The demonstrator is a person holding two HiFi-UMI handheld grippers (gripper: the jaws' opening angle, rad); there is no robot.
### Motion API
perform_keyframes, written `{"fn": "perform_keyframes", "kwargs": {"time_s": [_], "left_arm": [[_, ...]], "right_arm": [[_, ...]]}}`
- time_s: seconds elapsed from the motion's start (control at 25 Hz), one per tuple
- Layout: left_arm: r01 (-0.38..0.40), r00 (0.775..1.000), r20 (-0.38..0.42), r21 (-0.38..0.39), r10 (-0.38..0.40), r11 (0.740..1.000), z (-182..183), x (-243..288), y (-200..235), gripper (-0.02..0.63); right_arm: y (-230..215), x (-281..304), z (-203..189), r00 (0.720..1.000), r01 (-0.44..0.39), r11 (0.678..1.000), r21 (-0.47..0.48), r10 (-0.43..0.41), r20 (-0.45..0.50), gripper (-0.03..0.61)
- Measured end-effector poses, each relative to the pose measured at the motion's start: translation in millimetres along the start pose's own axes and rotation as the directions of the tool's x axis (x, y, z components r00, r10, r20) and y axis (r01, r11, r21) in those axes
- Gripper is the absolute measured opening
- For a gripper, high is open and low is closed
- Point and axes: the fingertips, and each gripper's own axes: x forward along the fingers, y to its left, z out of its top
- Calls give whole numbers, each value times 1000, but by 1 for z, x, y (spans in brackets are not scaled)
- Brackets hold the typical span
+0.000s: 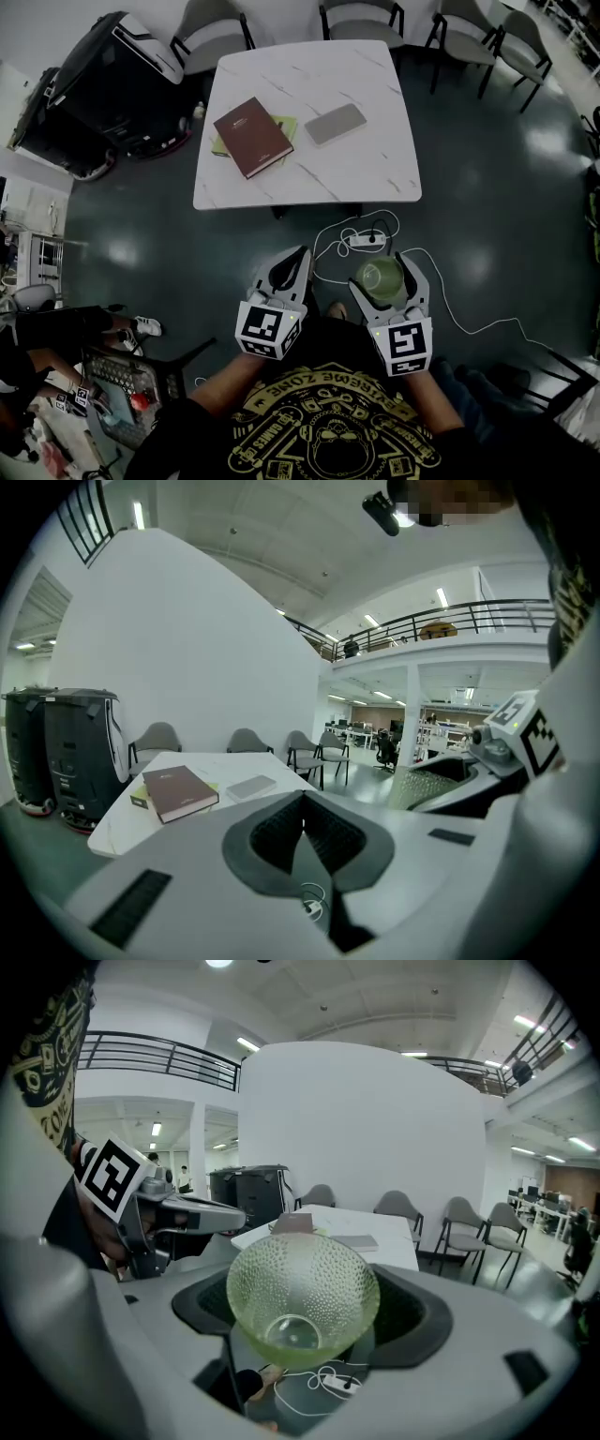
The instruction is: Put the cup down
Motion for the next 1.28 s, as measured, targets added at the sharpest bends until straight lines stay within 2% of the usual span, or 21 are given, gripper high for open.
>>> {"fn": "perform_keyframes", "kwargs": {"time_s": [0.24,0.72,1.28], "left_arm": [[31,1000,1,9,-31,999,15,34,28,10],[45,999,29,-15,-45,999,46,100,113,10],[97,995,29,3,-97,995,65,152,190,11]], "right_arm": [[-10,42,13,1000,16,1000,8,-16,-26,399],[-25,145,68,997,52,998,-23,-53,-48,399],[-50,261,125,995,99,995,-30,-100,-23,399]]}}
